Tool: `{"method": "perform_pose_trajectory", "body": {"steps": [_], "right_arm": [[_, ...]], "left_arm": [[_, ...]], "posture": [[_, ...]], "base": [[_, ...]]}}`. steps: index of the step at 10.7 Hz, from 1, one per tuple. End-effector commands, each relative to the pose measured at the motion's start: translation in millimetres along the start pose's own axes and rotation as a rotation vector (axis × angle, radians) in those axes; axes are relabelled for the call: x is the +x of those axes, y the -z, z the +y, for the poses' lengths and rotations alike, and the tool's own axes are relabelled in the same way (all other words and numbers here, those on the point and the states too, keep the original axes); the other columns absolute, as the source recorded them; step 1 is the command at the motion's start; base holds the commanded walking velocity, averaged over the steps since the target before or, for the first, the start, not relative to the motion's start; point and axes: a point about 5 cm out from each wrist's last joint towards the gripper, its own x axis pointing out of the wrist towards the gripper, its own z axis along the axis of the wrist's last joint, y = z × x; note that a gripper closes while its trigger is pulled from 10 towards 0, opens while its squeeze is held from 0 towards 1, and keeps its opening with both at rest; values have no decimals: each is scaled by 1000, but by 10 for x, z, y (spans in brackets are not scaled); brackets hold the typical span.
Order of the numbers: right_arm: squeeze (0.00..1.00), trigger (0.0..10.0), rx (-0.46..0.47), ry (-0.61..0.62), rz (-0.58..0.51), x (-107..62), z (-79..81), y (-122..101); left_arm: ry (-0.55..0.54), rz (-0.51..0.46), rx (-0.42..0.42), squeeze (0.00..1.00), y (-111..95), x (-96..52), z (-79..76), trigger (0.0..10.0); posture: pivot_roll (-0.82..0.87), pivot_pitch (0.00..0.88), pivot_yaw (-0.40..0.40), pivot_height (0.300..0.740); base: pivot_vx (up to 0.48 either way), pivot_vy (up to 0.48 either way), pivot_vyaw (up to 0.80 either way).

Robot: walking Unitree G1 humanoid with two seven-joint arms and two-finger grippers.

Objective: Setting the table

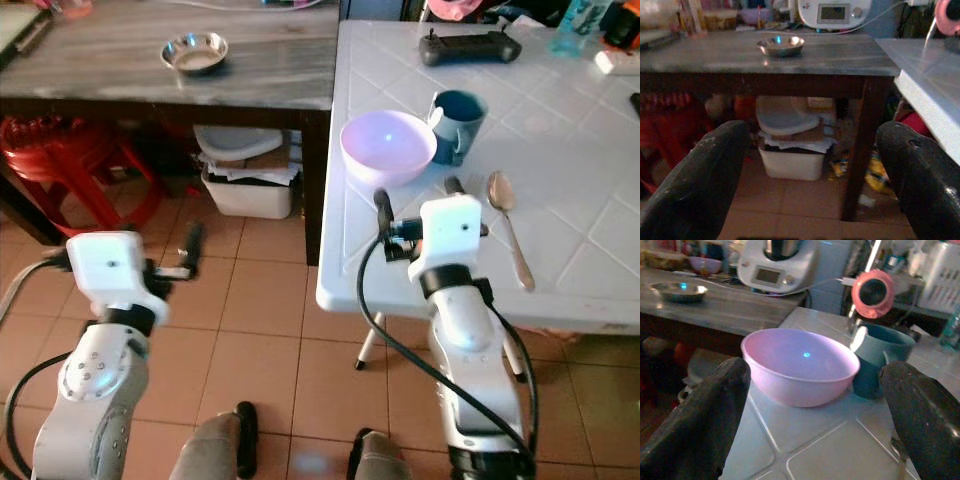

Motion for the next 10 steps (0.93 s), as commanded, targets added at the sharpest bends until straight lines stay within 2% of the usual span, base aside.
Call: {"method": "perform_pose_trajectory", "body": {"steps": [1,2,4,5,6,9,10], "right_arm": [[0,10000,25,-7,55,-28,33,108],[0,10000,85,-7,56,-59,93,125],[0,10000,240,-27,49,-112,196,161],[0,10000,250,-41,61,-132,217,195],[0,10000,212,-50,44,-129,218,185],[0,10000,132,-54,-16,-63,181,87],[0,10000,146,-51,-20,-56,177,82]], "left_arm": [[2,36,-1,0,138,-46,20,10000],[26,38,-39,0,196,-78,21,10000],[-10,34,-21,0,276,-104,44,10000],[-11,26,-28,0,308,-108,47,10000],[38,16,-64,0,297,-111,20,10000],[84,-45,-80,0,189,-47,-47,10000],[96,-50,-85,0,179,-44,-64,10000]], "posture": [[71,153,32,740],[71,150,29,740],[69,137,19,740],[66,130,18,740],[64,117,20,740],[60,111,18,740],[61,113,17,740]], "base": [[0,0,0],[0,0,0],[0,0,0],[0,0,0],[277,0,0],[455,0,0],[480,0,456]]}}
